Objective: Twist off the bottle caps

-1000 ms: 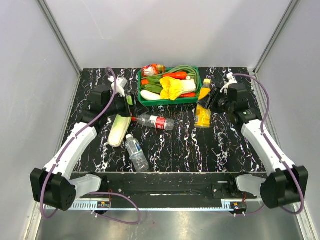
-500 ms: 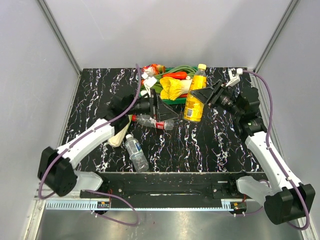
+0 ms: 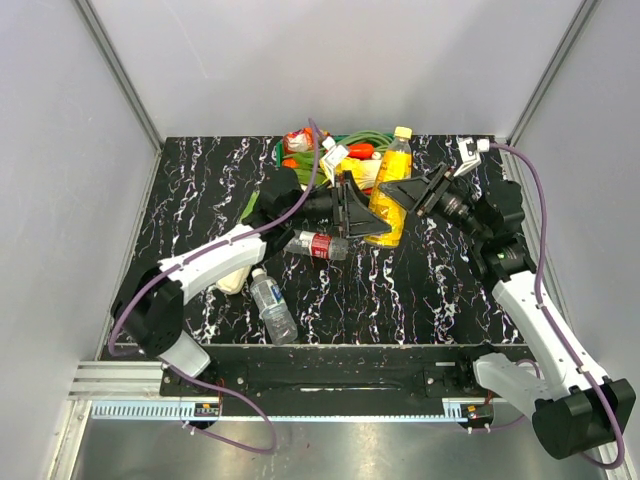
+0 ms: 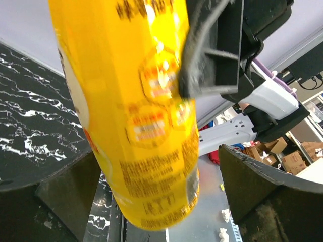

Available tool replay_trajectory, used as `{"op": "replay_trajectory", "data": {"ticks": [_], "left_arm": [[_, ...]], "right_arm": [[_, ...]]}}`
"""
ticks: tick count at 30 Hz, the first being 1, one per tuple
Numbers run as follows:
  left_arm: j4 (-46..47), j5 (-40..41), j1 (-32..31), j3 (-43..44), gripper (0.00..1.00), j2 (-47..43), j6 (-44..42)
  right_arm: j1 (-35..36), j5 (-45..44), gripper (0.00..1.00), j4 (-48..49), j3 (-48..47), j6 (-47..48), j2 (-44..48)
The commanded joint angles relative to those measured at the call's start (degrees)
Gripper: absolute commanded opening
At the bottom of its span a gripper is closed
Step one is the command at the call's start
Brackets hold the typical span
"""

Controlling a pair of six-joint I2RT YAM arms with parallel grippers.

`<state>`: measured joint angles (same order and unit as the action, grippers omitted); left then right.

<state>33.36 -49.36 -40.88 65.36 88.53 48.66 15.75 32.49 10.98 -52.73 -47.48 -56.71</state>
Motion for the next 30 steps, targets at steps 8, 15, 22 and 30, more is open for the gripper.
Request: {"op": "replay_trajectory", "data": {"ticks": [8, 15, 22, 30], "left_arm": [[15.58, -2.14, -3.06, 4.07, 0.88, 6.39, 8.28], [16.03, -2.84, -3.06, 4.60, 0.52, 7.97, 9.26], [5.26, -2.06, -3.06, 6.09, 0.35, 6.57, 2.25], [-27.61, 5.05, -2.36, 9.87, 0.35, 0.07, -19.81]], "right_arm": [[0.69, -5.60, 0.18, 1.67, 2.98, -1.38, 4.85], [0.69, -6.65, 0.19, 2.99, 4.30, -2.35, 5.55], [0.69, -7.44, 0.67, 1.15, 3.86, 0.37, 6.34], [0.69, -10.87, 1.00, -9.39, -0.88, 8.10, 7.23]]}}
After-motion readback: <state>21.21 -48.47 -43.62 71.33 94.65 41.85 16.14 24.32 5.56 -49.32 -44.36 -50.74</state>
